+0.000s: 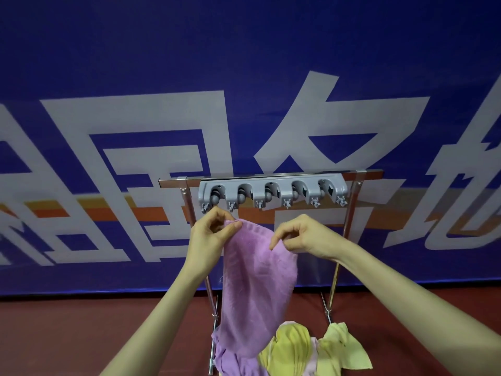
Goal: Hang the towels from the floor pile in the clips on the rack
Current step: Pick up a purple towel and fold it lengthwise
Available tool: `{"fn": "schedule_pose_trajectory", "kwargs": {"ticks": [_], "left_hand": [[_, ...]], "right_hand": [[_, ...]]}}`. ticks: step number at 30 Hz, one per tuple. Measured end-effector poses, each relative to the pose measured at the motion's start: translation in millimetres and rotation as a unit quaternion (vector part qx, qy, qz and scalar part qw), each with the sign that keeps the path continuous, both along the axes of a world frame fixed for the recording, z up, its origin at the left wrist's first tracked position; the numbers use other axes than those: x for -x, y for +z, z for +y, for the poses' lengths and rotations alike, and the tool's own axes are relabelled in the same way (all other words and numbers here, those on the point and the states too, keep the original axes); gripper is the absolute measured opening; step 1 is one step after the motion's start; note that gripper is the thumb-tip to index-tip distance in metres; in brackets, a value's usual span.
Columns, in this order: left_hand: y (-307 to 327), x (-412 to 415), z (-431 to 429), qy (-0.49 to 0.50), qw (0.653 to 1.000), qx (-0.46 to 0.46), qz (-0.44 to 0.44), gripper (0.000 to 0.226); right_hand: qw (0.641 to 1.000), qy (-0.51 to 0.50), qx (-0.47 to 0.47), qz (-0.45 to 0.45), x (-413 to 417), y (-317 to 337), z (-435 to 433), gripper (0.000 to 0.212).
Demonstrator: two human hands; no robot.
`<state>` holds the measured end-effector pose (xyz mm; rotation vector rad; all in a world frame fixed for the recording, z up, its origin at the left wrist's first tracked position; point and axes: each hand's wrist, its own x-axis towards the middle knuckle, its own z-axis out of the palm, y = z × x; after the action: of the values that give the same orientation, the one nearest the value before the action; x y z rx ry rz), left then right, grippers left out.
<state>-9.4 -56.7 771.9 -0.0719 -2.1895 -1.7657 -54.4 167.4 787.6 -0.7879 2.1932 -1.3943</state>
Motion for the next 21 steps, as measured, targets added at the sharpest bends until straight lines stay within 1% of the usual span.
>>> {"fn": "schedule_pose_trajectory", "kwargs": {"ticks": [4, 9, 14, 16, 18, 21], "left_hand": [[-0.4, -2.0, 6.3, 0.001, 1.000, -0.017, 0.008, 0.016], [0.3, -7.3, 13.9, 0.001, 0.999, -0.039, 0.012, 0.018], [0.3, -10.5, 17.9, 0.000, 0.999, -0.037, 0.012, 0.015], [0.1, -12.0, 19.5, -0.005, 0.999, -0.037, 0.014, 0.015], [0.4, -13.4, 20.6, -0.007, 0.999, -0.037, 0.013, 0.014], [0.8, -14.3, 19.6, -0.002, 0.999, -0.030, 0.015, 0.011]], "right_hand": [[0.999, -0.020, 0.027, 0.026, -0.8, 0.9, -11.9, 0.025], [0.988, -0.090, 0.126, 0.010, -2.5, -2.8, -25.2, 0.017], [0.974, -0.150, 0.168, 0.021, -6.7, -1.6, -37.6, 0.015], [0.969, -0.172, 0.177, 0.028, -8.8, -0.8, -41.2, 0.018], [0.966, -0.183, 0.182, 0.034, -11.2, 0.2, -43.9, 0.021], [0.964, -0.190, 0.179, 0.048, -13.6, 1.2, -45.8, 0.019]]}}
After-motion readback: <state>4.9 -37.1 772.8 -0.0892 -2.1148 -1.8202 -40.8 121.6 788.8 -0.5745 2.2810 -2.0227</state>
